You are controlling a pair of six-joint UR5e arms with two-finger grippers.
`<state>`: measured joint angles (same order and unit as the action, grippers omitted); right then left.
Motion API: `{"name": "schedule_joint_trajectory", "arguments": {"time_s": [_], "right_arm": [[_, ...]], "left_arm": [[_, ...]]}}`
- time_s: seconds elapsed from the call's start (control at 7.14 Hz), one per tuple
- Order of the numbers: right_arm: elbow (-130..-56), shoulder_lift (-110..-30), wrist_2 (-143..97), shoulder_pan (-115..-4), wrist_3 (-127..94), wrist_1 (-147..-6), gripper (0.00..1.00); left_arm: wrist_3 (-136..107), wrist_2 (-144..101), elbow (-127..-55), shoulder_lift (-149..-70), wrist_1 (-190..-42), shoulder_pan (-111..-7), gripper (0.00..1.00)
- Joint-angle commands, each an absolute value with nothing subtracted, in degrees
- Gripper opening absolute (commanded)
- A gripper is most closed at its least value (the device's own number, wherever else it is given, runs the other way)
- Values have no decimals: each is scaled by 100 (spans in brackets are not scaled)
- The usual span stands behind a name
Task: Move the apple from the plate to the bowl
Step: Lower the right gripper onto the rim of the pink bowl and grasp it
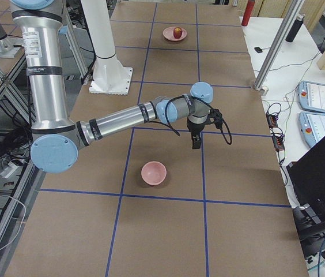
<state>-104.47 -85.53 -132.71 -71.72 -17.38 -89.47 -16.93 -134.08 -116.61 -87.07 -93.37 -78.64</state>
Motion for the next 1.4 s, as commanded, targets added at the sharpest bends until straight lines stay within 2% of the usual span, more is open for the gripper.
{"name": "schedule_joint_trajectory", "arguments": {"time_s": [0.0,0.28,0.56,1.26], "right_arm": [[-10477,-9040,-13280,-7172,-1679,-8791,100],[-10145,-10225,-13306,-7163,-1705,-6689,100],[-9740,-10493,-13307,-7137,-1679,-6496,100],[-9686,-10626,-13456,-6698,-1644,-6504,95]], "left_arm": [[-1687,-13412,-11654,-8701,-9325,-7857,98],[-1687,-13403,-11637,-8719,-9308,-7849,98],[-1687,-13403,-11654,-8754,-9308,-7849,98],[-1688,-13368,-11698,-8771,-9308,-7857,98]]}}
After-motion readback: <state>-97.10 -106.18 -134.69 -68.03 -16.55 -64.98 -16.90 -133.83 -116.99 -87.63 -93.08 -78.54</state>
